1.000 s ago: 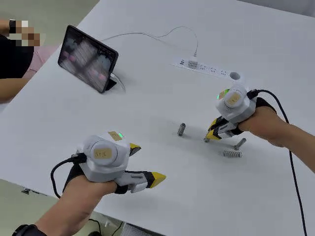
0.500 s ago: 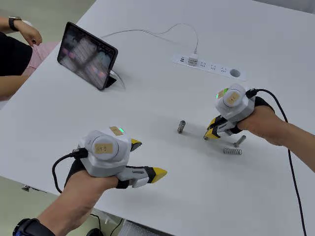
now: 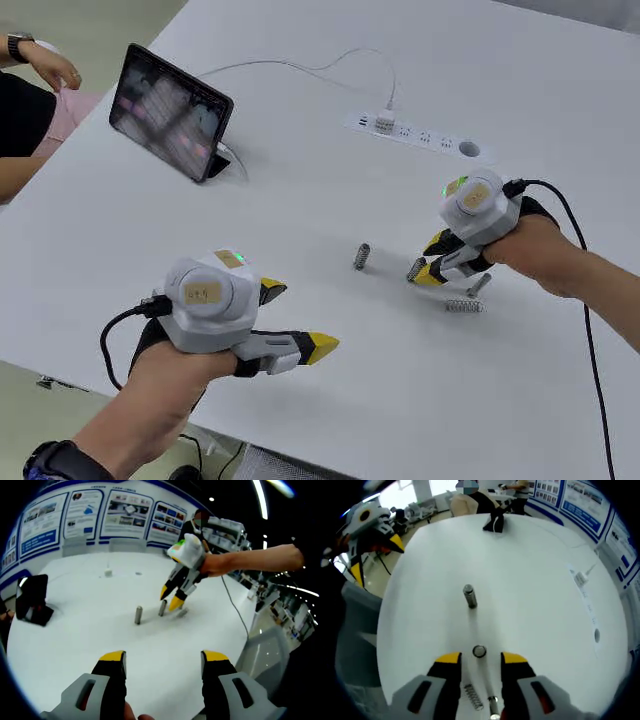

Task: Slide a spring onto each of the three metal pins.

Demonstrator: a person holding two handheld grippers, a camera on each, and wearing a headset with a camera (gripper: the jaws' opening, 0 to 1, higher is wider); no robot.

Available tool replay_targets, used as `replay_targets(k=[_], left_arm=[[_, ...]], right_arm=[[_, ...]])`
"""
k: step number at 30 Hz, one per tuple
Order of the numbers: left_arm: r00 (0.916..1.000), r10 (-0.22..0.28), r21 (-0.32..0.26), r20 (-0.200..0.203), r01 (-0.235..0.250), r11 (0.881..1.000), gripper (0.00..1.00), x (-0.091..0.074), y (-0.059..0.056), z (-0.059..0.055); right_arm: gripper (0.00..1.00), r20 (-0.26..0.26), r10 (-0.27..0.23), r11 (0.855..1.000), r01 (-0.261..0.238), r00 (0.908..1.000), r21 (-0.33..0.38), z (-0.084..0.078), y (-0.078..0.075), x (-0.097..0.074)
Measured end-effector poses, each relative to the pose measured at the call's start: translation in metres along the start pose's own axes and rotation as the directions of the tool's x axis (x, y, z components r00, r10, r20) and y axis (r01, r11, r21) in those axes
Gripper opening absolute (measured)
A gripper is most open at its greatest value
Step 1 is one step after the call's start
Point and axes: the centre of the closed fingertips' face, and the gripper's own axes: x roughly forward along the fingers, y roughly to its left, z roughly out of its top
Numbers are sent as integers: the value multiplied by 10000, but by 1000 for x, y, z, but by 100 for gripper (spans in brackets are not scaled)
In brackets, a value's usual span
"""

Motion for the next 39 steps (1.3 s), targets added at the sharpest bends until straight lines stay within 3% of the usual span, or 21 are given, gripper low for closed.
replay_targets(k=[6, 13, 20, 28, 32, 39], left_arm=[[10000, 29, -20, 61, -29, 10000, 62, -2, 0, -1], [9999, 13, -38, 108, -13, 10000, 62, -2, -1, -1], [9999, 0, 35, 147, 0, 10000, 62, -3, -2, 2], [9997, 33, 2, 225, -33, 10000, 62, -4, -3, 5], [9997, 54, 2, 247, -54, 10000, 62, -5, -3, 5], [9996, 75, -9, 264, -74, 10000, 62, -7, -4, 7]], right_arm=[[38, 353, -49, 9991, 35, 9994, 420, 2, 3, -9], [42, 417, -304, 9982, 281, 9987, 536, -1, 5, -16], [44, 988, -624, 9941, 531, 9932, 943, 3, 8, -26], [47, 1981, -925, 9816, 560, 9758, 1824, 12, 11, -38], [48, 2607, -1074, 9697, 433, 9594, 2405, 16, 14, -44], [52, 2990, -1289, 9548, 369, 9455, 2950, 8, 18, -49]])
